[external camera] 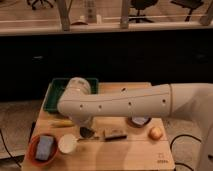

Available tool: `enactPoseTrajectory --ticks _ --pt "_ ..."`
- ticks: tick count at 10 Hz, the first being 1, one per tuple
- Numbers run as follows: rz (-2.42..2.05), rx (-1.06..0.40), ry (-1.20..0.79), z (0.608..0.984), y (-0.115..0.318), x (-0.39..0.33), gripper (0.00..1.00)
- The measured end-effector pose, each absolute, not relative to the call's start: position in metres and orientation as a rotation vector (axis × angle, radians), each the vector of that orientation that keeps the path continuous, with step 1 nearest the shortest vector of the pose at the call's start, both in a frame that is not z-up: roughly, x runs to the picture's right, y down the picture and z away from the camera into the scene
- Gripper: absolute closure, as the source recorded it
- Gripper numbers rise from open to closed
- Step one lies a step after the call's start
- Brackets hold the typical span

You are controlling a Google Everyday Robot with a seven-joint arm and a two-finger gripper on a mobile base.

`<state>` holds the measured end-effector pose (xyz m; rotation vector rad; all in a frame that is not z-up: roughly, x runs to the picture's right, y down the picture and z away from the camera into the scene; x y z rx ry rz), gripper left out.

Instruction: Stack cups into tray

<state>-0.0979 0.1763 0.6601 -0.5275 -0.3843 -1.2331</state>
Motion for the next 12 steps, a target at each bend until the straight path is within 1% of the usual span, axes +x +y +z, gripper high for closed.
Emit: enactPoseTrajectory --ticks 2,5,12 --pt "-1.233 -0.526 -0.377 0.657 0.17 -0.097 1.0" --pt "-1.246 -0.525 -0.379 0.653 0.158 -0.077 1.0" --pt "-1.3 -0.53 -0.398 0.659 0.124 -0.086 1.0"
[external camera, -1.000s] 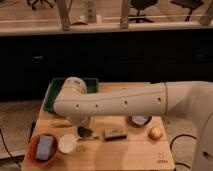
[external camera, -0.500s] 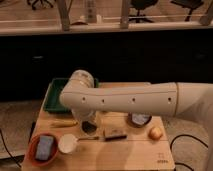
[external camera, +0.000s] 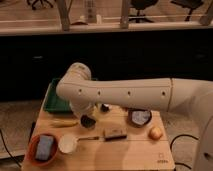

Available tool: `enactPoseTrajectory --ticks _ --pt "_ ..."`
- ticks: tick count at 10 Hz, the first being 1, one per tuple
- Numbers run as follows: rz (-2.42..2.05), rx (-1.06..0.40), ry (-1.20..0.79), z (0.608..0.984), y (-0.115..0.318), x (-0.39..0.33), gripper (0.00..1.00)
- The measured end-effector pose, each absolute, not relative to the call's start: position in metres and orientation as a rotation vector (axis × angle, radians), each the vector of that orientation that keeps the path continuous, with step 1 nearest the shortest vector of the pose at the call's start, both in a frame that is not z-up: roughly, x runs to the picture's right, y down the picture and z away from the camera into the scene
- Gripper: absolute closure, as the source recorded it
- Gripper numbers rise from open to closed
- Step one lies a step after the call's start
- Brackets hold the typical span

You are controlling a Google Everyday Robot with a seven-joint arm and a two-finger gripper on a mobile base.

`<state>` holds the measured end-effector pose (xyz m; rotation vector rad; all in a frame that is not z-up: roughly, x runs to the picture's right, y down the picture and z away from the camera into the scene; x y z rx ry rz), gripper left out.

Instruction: Stack cups into tray

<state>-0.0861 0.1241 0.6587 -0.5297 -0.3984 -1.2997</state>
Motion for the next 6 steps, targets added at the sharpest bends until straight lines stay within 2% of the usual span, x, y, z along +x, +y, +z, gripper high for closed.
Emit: enactPoseTrajectory --ticks 6 --pt "-1.329 -0.539 -0.42 0.673 0.102 -0.091 1.0"
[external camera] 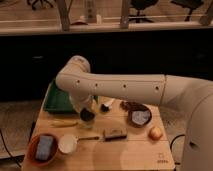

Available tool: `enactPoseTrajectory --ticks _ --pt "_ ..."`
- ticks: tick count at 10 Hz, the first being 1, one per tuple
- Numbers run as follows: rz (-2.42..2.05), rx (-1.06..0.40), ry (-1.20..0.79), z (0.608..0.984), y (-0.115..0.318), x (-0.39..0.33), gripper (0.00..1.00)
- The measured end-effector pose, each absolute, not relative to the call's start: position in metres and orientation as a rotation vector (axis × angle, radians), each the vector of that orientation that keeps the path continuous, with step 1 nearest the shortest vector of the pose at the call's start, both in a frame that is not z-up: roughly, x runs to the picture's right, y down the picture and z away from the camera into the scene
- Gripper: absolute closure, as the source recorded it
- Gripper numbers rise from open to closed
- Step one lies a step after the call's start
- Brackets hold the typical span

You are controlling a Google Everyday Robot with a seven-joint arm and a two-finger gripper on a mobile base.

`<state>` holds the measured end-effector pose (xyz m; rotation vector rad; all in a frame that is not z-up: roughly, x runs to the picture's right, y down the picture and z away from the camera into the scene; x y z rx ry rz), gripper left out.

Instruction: Stack cups into tray

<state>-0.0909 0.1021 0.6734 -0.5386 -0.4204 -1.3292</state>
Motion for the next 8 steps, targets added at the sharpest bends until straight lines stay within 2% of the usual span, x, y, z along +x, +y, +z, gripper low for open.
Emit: enactPoseTrajectory --ticks 8 --pt "-1.375 -0.557 -0.48 0.706 0.091 -0.106 1.0"
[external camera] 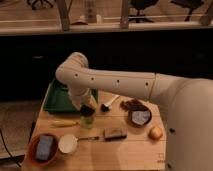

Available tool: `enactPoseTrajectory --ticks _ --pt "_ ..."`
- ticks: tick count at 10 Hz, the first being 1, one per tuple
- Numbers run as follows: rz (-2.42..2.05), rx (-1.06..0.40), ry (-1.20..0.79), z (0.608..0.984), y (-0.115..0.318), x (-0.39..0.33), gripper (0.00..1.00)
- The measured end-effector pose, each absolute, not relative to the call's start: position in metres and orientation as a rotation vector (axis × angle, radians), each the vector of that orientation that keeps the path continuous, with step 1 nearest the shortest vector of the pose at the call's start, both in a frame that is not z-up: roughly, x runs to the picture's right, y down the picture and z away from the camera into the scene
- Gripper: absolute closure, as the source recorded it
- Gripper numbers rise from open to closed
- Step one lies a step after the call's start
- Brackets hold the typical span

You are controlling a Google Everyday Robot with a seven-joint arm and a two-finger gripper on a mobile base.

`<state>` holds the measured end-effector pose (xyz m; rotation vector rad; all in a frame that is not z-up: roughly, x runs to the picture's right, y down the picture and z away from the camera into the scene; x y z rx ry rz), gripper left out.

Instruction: Stack cups into tray

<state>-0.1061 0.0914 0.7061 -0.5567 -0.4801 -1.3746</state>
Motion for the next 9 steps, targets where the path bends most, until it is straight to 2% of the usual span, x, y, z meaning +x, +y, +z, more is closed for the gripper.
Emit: enactPoseTrajectory --ticks 7,8,9 --pt "-1.391 -0.559 -0.525 0.734 0.101 -0.111 1.0" --pt "-1.396 -0.555 -0.528 0.736 0.102 -0.114 0.97" --pt "-1.403 -0.554 -0.53 0.736 0.103 -0.116 0.91"
